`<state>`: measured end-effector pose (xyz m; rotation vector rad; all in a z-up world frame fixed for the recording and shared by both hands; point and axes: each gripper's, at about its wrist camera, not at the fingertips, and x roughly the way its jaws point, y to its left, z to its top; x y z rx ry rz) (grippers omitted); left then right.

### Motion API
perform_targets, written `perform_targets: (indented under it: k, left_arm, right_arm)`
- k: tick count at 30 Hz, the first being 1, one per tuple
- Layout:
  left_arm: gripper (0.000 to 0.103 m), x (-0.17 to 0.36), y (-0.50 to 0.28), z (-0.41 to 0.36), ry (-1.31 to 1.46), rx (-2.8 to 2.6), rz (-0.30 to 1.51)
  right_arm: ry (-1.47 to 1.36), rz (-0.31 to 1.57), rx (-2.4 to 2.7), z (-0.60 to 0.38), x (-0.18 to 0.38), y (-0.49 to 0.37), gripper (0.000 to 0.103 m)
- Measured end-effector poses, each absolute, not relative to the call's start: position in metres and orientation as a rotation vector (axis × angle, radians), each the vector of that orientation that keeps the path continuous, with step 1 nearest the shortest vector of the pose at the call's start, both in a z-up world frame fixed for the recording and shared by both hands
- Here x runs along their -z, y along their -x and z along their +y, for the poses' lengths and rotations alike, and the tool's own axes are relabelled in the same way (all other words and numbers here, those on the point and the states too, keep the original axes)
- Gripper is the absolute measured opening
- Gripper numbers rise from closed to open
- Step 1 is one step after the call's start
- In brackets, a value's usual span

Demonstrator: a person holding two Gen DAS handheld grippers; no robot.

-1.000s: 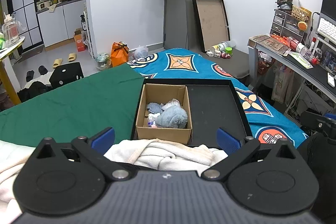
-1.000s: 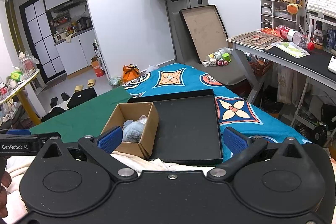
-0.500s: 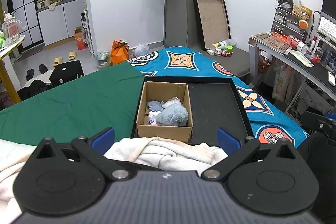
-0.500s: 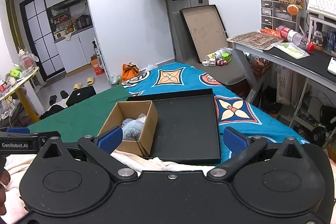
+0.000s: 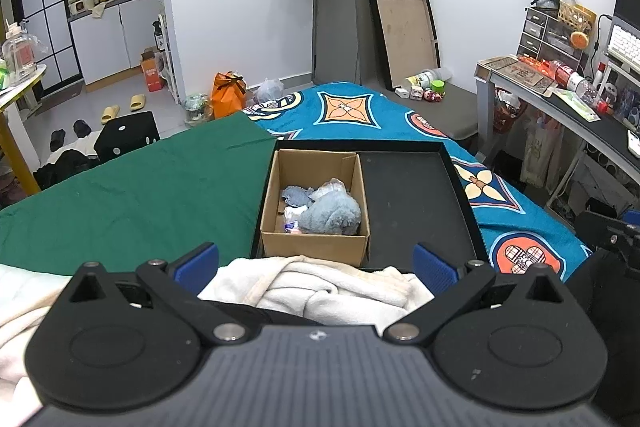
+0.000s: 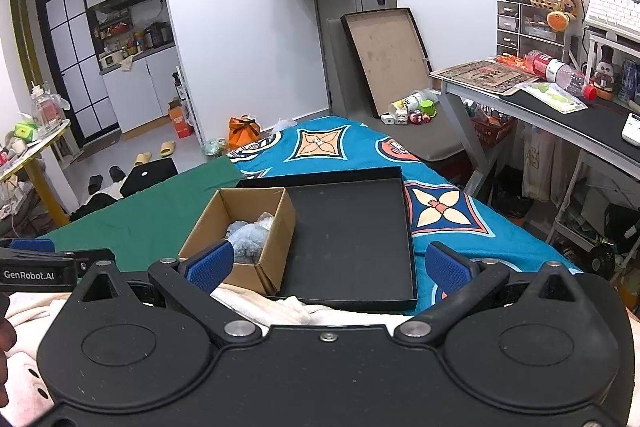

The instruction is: Organize soft objects

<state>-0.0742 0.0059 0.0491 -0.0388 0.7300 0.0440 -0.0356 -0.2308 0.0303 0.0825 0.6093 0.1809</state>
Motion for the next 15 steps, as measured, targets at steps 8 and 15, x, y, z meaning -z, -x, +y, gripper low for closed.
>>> perform_targets:
  k: [8,15]
  left_arm:
    - [0.102,-0.045,0.069,0.004,0.024,-0.038,0.717]
    - [0.102,-0.039,0.056,0.008,0.031,-0.031,0.729]
  right_arm:
    - [-0.084,0.623,-0.177,-0.229,-0.024,0.029,0.103]
    - [-0.089,0.637,-0.173,-0.226,-0.02,0.018,0.103]
